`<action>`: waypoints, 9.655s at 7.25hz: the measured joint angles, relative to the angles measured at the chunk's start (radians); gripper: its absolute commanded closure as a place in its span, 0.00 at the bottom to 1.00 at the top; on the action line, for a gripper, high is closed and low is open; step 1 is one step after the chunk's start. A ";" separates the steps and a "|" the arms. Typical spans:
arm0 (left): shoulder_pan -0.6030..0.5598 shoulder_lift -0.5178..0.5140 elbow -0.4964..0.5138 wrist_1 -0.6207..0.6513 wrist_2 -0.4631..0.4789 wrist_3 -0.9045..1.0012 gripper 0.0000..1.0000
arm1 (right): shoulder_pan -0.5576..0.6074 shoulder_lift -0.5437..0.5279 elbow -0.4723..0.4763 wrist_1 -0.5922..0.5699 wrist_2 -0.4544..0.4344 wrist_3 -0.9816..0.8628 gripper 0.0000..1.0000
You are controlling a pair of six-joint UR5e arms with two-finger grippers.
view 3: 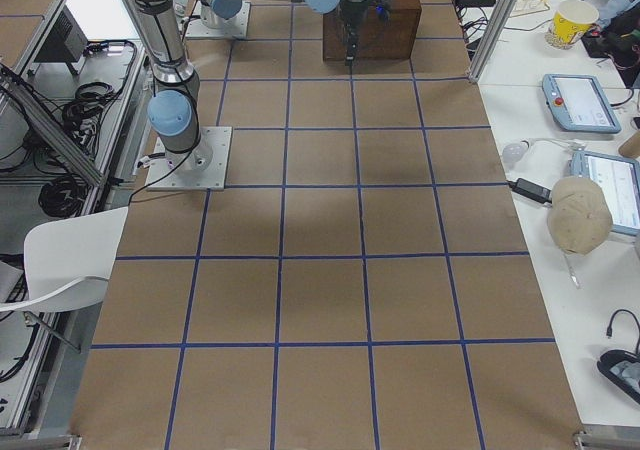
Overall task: Open drawer and put corn inside
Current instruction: 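Move the left gripper down beside the cabinet toward the white drawer handle, then hook the left gripper onto the white drawer handle, then pull the drawer outward from the cabinet with the left gripper, then release the handle and move the left gripper toward the yellow corn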
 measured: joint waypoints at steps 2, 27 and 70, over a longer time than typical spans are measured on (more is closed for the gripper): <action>-0.004 -0.035 -0.002 0.005 -0.037 -0.001 0.00 | 0.000 0.000 0.000 0.000 0.000 0.000 0.00; -0.019 -0.145 -0.026 0.005 -0.054 0.047 0.00 | 0.000 0.000 0.000 -0.001 0.000 0.000 0.00; 0.256 -0.238 0.140 0.097 0.080 -0.290 0.00 | 0.000 0.000 0.000 0.000 0.000 0.000 0.00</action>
